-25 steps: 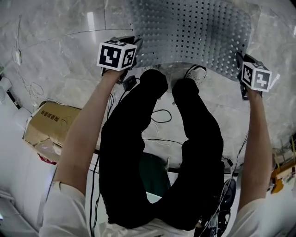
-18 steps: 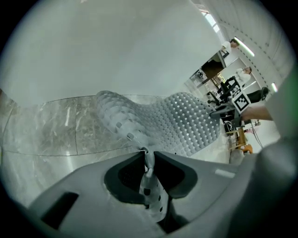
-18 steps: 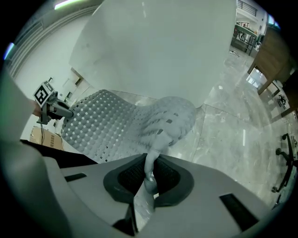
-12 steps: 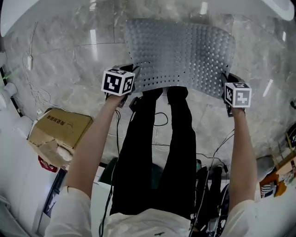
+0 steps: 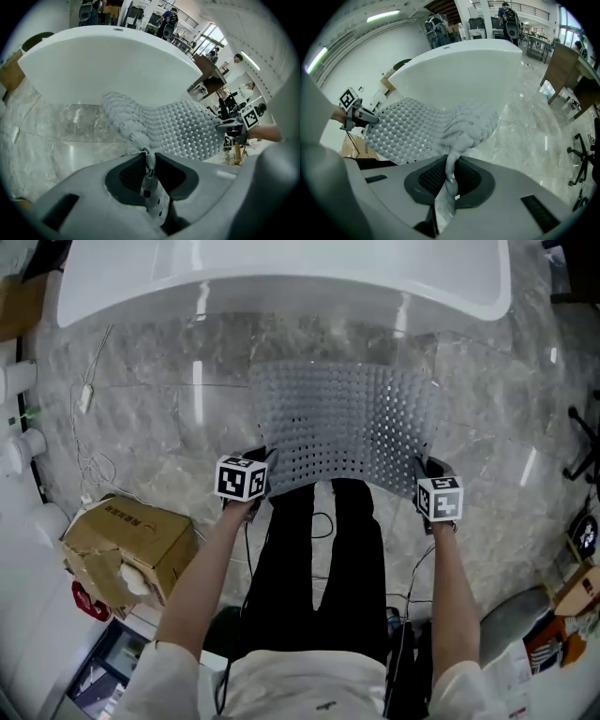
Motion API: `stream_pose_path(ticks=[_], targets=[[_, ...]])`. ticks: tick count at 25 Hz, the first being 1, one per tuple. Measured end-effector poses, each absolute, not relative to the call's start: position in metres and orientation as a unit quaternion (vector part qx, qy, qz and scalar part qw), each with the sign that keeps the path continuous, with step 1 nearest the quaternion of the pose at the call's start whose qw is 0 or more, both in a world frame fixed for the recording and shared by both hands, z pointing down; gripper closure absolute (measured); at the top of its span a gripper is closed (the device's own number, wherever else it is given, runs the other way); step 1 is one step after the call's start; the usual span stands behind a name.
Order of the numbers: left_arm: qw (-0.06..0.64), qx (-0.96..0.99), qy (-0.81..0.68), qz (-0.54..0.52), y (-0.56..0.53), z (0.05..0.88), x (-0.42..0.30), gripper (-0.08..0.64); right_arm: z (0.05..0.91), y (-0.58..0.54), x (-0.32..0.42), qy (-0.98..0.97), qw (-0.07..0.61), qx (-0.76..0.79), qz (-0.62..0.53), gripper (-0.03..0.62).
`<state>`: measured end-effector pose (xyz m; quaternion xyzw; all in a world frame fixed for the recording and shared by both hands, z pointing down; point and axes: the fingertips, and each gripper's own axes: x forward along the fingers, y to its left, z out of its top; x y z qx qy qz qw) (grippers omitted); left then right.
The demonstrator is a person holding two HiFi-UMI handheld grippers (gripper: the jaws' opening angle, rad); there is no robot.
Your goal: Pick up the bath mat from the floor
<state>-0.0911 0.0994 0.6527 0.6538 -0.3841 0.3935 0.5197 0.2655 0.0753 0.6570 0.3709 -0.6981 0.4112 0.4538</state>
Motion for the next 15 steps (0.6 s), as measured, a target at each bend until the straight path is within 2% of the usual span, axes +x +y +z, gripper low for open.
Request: stream_pose_path(ticks=[15], targets=[[0.485,0.666,-0.4,0.401,0.099,0.545,-0.07,0.492,0.558,0.085,0.271,-0.706,0.44,0.405,0.379,0.551]])
